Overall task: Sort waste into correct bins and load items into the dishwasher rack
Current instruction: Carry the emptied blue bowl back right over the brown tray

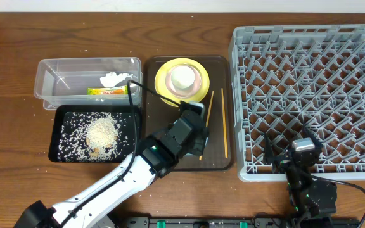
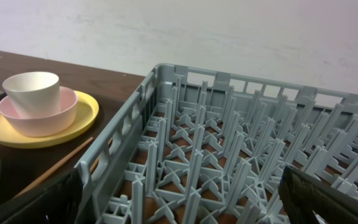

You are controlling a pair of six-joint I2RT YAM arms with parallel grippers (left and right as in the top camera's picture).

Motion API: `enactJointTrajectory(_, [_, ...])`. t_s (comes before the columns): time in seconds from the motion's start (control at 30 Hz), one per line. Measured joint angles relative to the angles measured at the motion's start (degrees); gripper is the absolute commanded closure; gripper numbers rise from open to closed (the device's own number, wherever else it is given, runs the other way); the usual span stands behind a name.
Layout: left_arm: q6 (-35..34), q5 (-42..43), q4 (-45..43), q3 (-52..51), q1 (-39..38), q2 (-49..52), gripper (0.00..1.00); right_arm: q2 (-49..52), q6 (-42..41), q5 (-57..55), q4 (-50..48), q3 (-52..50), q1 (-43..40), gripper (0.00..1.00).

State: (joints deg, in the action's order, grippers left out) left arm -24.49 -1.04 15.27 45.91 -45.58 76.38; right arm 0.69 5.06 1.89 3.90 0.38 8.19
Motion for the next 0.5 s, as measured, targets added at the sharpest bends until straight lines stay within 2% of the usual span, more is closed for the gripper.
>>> enactJointTrajectory(0.2, [0.0, 2.1, 1.8, 0.0, 0.0, 0.0, 0.92, 0.0, 0.0, 0.0, 0.0, 0.0, 0.0, 0.01])
enactJointTrajectory(0.5, [0.0, -3.1, 3.5, 0.0, 0.0, 2.0, 0.91, 0.0, 0.0, 0.0, 0.0, 0.0, 0.0, 0.01])
